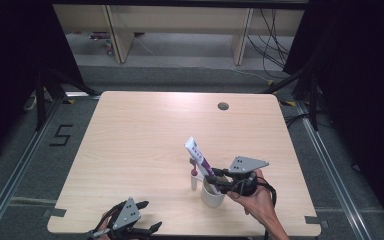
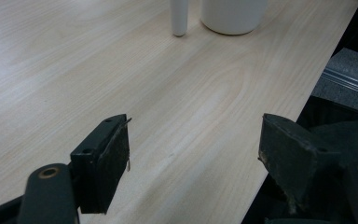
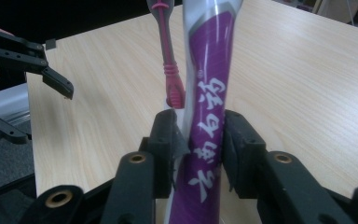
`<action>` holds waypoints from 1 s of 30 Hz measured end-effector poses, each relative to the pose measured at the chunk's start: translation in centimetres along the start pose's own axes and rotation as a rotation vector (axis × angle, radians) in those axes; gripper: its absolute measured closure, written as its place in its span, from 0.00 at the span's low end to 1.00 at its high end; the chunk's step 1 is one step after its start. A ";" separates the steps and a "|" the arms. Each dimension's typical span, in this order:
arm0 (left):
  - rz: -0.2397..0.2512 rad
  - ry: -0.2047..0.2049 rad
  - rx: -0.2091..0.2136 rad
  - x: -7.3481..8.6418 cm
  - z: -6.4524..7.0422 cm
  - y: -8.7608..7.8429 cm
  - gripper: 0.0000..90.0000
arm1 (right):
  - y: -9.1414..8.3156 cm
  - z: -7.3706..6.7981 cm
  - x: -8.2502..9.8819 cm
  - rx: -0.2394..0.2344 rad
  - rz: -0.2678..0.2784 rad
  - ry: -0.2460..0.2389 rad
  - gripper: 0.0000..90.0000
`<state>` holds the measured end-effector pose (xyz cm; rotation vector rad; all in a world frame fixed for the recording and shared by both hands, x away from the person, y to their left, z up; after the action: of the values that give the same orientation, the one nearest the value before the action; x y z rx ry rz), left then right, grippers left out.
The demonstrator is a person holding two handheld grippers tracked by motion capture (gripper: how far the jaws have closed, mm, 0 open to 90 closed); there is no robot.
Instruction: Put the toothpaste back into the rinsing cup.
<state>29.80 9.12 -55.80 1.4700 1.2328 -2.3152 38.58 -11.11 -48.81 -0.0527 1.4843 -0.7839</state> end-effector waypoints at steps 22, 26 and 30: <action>-0.001 -0.006 0.003 0.1 0.1 0.0 0.27 | -0.5 -0.5 0.3 -0.006 -0.028 0.003 0.80; -0.017 0.005 0.006 0.2 0.0 -0.1 0.27 | -0.5 -0.5 0.5 -0.002 -0.037 0.007 0.82; 0.000 -0.016 0.014 0.1 0.3 0.0 0.27 | -0.4 -0.7 1.4 -0.007 -0.083 0.003 0.83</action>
<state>29.59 8.93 -55.80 1.4524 1.2147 -2.3365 37.67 -11.82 -49.94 -0.1190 1.4957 -0.8454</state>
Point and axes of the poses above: each handheld gripper's, and its own axes: y roughly forward along the jaws, x roughly out of its underside, z roughly to its right, the point moved 10 cm from there along y, roughly forward along the jaws, and after that the axes turned 12 degrees about -y, right-handed, at the moved point
